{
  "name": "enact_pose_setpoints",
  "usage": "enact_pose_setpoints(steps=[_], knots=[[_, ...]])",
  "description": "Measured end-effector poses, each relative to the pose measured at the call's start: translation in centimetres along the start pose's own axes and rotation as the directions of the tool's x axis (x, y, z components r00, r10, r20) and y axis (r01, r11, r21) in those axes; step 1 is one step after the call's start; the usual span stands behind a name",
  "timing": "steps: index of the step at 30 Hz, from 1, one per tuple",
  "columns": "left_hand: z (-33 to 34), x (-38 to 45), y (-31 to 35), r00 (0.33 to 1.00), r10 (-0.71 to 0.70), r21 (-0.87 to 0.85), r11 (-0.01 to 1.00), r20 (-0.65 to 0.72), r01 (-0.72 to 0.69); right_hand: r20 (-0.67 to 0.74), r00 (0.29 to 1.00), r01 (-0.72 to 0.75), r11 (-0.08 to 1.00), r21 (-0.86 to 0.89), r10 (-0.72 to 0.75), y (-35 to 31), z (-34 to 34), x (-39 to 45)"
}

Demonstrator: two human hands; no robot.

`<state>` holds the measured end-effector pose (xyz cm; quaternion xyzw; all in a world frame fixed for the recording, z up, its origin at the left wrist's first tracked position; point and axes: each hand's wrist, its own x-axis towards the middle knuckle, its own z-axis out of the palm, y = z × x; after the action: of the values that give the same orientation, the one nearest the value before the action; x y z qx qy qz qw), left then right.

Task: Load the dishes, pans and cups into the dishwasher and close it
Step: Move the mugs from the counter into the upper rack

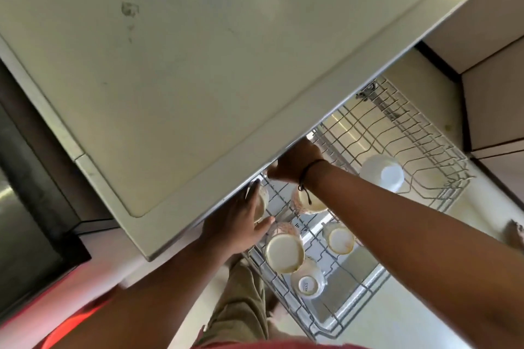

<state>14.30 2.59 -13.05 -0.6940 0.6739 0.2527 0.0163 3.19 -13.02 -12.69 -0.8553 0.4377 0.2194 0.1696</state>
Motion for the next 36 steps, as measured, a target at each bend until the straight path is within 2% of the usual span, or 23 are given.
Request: enact_pose_setpoints(steps=[4,10,15,21,27,31,36], knots=[[0.0,-0.1,-0.1,1.0,0.007,-0.029,1.0,-0.002,-0.007,0.049,0.998,-0.026,1.0,-0.008,0.026,-0.1,-0.1,1.2],[0.5,0.0,-0.1,1.0,0.001,-0.009,1.0,-0.008,-0.001,-0.041,0.984,-0.173,0.984,0.049,0.175,0.3,-0.3,-0.1],[0.7,0.0,-0.2,1.0,-0.02,-0.003,1.0,-0.012,0.02,0.028,0.989,-0.146,0.989,-0.019,0.146,-0.7,-0.1,-0.5],[1.0,0.1,-0.3,0.999,-0.027,0.003,1.0,-0.017,0.027,0.014,0.99,-0.143,0.99,-0.017,0.143,-0.7,2.0,0.6],[1.7,0.1,-0.9,0.999,-0.009,0.011,1.0,-0.037,0.009,0.014,0.991,-0.132,0.965,0.225,0.133,1.3,3.0,1.1],[1.4,0.0,-0.9,0.999,0.009,-0.024,1.0,-0.036,-0.01,0.056,0.994,-0.109,0.967,0.229,0.098,2.6,2.7,0.4],[1.2,0.0,-0.8,0.999,-0.005,-0.062,0.998,0.034,0.007,0.065,0.993,-0.114,0.972,0.208,0.102,4.7,1.6,-3.4]])
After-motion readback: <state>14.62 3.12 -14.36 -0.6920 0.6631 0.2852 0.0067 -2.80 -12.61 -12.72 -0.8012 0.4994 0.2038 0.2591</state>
